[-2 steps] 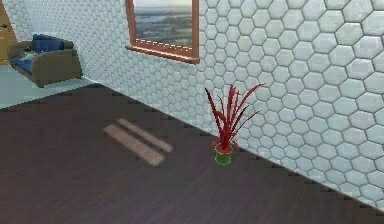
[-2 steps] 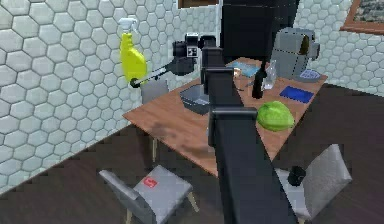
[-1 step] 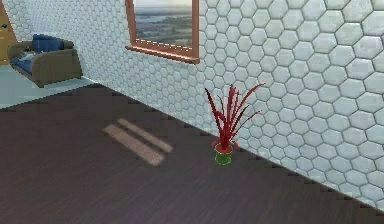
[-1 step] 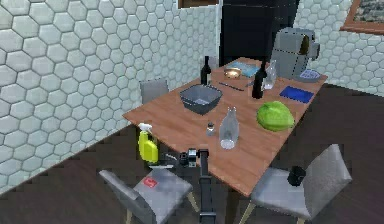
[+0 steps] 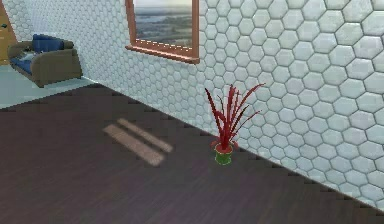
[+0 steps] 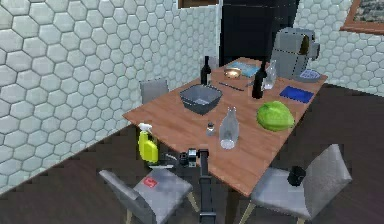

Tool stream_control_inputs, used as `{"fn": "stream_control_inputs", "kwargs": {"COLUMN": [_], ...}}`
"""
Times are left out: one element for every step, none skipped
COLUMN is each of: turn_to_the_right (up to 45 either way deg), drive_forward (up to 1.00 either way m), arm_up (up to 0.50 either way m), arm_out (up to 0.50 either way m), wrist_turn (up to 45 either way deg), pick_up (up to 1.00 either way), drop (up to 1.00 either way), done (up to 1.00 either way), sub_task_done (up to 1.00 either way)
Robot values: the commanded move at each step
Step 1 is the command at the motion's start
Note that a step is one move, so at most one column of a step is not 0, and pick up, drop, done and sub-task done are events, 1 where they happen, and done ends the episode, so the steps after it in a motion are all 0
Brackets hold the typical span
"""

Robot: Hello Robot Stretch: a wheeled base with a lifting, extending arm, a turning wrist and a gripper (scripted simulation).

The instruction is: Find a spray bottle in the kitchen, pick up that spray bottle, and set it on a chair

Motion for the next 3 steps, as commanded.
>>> {"fn": "stream_control_inputs", "kwargs": {"turn_to_the_right": [0.0, 0.0, 0.0], "drive_forward": [0.0, 0.0, 0.0], "arm_up": [0.0, 0.1, 0.0], "arm_out": [0.0, 0.0, -0.08], "wrist_turn": [0.0, 0.0, 0.0], "pick_up": [0.0, 0.0, 0.0], "drop": [1.0, 0.0, 0.0], "done": [0.0, 0.0, 0.0], "sub_task_done": [0.0, 0.0, 0.0]}}
